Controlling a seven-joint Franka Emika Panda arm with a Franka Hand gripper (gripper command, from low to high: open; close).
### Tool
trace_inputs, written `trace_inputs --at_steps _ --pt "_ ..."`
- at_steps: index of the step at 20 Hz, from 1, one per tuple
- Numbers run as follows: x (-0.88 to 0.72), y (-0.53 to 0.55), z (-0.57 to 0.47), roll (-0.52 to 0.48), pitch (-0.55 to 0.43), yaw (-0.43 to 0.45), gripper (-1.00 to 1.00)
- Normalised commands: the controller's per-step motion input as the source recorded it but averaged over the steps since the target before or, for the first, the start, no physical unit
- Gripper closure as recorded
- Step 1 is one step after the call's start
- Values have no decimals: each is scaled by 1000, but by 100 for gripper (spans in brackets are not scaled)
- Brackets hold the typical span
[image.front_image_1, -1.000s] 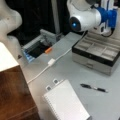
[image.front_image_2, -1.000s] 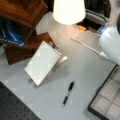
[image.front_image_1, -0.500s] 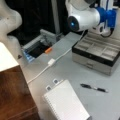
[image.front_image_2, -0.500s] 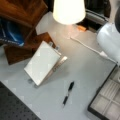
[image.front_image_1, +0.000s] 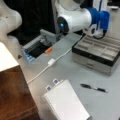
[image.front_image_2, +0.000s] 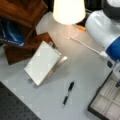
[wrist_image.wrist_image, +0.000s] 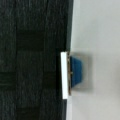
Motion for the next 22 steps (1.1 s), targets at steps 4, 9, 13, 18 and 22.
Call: trace_inputs --at_steps 4,9,13,18,22 --pt "181 -587 146 -192 116 216 -100" --pt "202 -637 164 -263 121 270 -100" --pt "238 -579 195 -382 141 320 -100" --pt "216 -531 207 -437 172 362 -100" --pt "171 -440 118 -484 183 356 -100"
